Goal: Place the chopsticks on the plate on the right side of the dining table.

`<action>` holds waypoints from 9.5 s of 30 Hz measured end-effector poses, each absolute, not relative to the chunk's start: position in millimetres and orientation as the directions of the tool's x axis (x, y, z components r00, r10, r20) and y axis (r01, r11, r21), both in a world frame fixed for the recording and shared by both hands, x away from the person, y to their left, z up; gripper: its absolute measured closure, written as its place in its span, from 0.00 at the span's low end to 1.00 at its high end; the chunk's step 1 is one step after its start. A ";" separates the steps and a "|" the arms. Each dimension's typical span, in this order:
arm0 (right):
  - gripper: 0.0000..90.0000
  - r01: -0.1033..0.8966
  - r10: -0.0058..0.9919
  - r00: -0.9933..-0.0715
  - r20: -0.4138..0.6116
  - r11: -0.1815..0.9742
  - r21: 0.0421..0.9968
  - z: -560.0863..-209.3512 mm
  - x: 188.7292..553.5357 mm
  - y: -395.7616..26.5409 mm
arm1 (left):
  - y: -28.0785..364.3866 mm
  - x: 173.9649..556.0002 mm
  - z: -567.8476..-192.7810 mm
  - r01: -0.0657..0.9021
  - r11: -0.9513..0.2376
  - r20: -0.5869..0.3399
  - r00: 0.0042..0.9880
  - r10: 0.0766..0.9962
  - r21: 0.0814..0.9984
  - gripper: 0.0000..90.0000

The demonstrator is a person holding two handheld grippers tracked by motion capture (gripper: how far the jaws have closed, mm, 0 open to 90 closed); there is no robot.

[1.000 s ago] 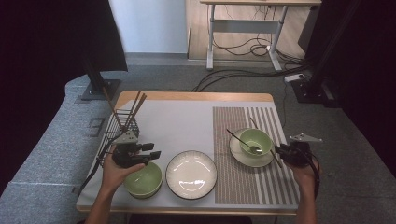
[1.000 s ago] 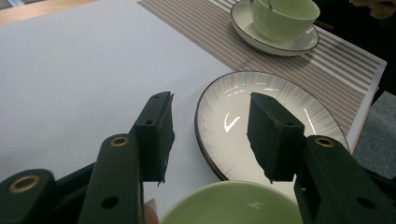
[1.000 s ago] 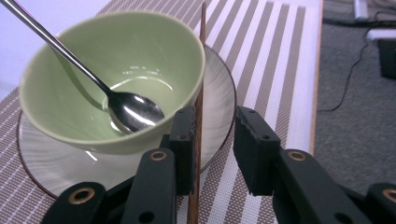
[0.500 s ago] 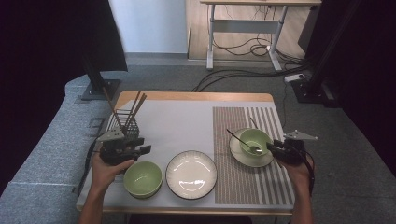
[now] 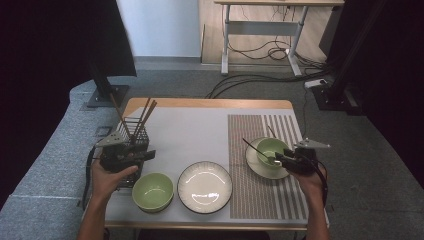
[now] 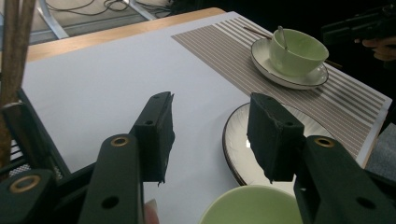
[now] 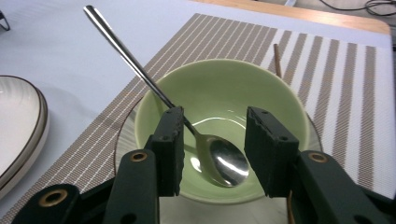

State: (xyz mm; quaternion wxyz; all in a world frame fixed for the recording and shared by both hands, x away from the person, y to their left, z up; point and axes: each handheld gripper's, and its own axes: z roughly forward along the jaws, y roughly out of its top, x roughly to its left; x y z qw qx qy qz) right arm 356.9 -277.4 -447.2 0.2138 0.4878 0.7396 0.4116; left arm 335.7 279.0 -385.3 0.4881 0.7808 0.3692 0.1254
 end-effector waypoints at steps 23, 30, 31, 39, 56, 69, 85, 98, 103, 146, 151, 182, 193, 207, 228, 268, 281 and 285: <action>0.64 0.511 0.880 -0.469 0.077 0.199 0.837 -449.7 359.0 -260.5 | 327.3 358.4 -371.6 0.474 -0.158 -0.208 0.629 0.749 0.866 0.56; 0.64 0.516 0.881 -0.466 0.077 0.201 0.832 -450.3 359.5 -260.0 | 339.0 366.5 -368.5 0.483 -0.126 -0.235 0.617 0.751 0.866 0.55; 0.64 0.516 0.881 -0.467 0.077 0.201 0.833 -450.6 359.6 -259.7 | 340.0 367.5 -368.0 0.487 -0.129 -0.235 0.616 0.752 0.864 0.55; 0.64 0.500 0.870 -0.488 0.069 0.214 0.839 -450.6 359.2 -257.8 | 351.4 377.7 -365.8 0.494 -0.103 -0.244 0.586 0.773 0.863 0.55; 0.64 0.512 0.873 -0.484 0.055 0.232 0.827 -453.3 360.4 -255.6 | 366.8 393.4 -374.8 0.520 -0.084 -0.251 0.541 0.802 0.850 0.56; 0.64 0.525 0.877 -0.479 0.051 0.239 0.817 -456.9 362.0 -255.4 | 368.9 405.1 -379.9 0.528 -0.087 -0.239 0.517 0.822 0.845 0.56; 0.63 0.526 0.880 -0.470 0.059 0.226 0.820 -458.0 359.2 -257.8 | 383.7 424.1 -390.4 0.547 -0.064 -0.247 0.476 0.844 0.835 0.57; 0.63 0.523 0.886 -0.461 0.055 0.221 0.823 -458.7 354.0 -259.5 | 388.0 436.3 -393.4 0.552 -0.039 -0.261 0.453 0.853 0.833 0.57; 0.63 0.530 0.882 -0.468 0.054 0.232 0.815 -460.5 354.0 -257.5 | 388.9 441.0 -395.3 0.554 -0.029 -0.265 0.444 0.856 0.832 0.57; 0.62 0.539 0.894 -0.446 0.044 0.229 0.810 -461.2 351.8 -260.5 | 391.3 472.6 -405.1 0.560 -0.020 -0.245 0.395 0.886 0.829 0.61; 0.62 0.536 0.894 -0.446 0.041 0.230 0.812 -460.6 351.2 -261.3 | 391.8 475.1 -402.1 0.558 -0.021 -0.237 0.386 0.891 0.830 0.64; 0.61 0.541 0.900 -0.435 0.037 0.229 0.809 -461.4 350.3 -264.4 | 388.4 466.5 -395.1 0.533 0.072 -0.355 0.450 0.819 0.843 0.93; 0.61 0.536 0.897 -0.442 0.026 0.241 0.809 -460.4 350.1 -261.3 | 380.4 446.0 -379.0 0.480 0.008 -0.276 0.489 0.827 0.877 0.94; 0.61 0.534 0.899 -0.438 0.028 0.235 0.812 -459.8 349.6 -261.7 | 378.6 418.5 -338.7 0.372 -0.027 -0.176 0.500 0.848 0.928 0.94; 0.61 0.535 0.898 -0.439 0.018 0.245 0.808 -460.4 350.0 -260.1 | 381.6 395.1 -302.8 0.302 0.012 -0.184 0.552 0.814 0.953 0.94; 0.60 0.542 0.897 -0.441 0.013 0.255 0.801 -463.3 351.3 -259.1 | 383.0 402.2 -299.3 0.307 0.021 -0.191 0.533 0.824 0.951 0.94; 0.60 0.545 0.899 -0.439 0.009 0.258 0.798 -464.7 351.8 -260.2 | 386.6 417.0 -310.1 0.339 0.044 -0.221 0.504 0.835 0.940 0.94; 0.60 0.544 0.899 -0.438 0.010 0.257 0.799 -464.6 351.7 -260.3 | 391.4 415.4 -309.2 0.335 0.055 -0.225 0.495 0.839 0.941 0.94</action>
